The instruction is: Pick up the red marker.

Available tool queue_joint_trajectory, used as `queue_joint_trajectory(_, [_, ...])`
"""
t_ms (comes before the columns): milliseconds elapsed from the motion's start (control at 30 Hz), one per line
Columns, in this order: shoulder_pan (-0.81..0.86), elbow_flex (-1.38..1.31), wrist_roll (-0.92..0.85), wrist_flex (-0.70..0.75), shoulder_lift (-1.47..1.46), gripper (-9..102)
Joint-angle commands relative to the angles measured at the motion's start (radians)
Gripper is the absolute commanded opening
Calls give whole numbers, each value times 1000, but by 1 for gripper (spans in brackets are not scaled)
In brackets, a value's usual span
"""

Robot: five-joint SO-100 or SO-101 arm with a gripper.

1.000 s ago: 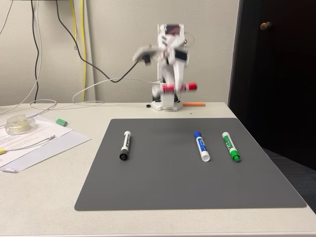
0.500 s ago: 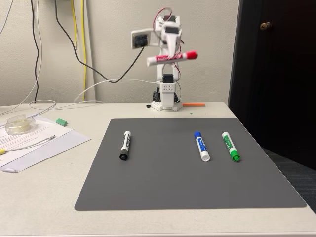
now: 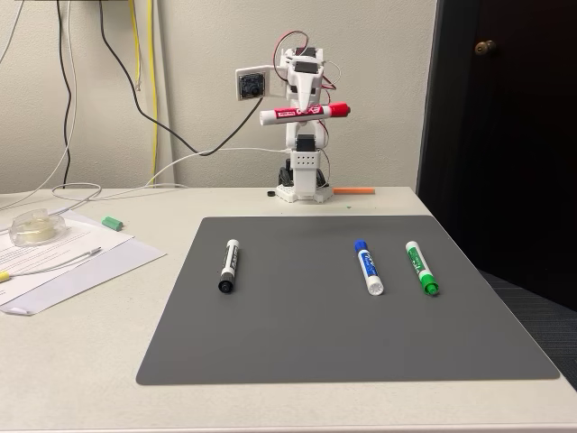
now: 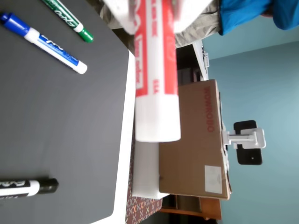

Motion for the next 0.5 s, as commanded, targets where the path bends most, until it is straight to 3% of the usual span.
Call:
queue_joint_trajectory(0, [-2,-6,-5,-20,23,0])
queue_joint_trajectory(467, [-6,-6,-6,-29,18,0])
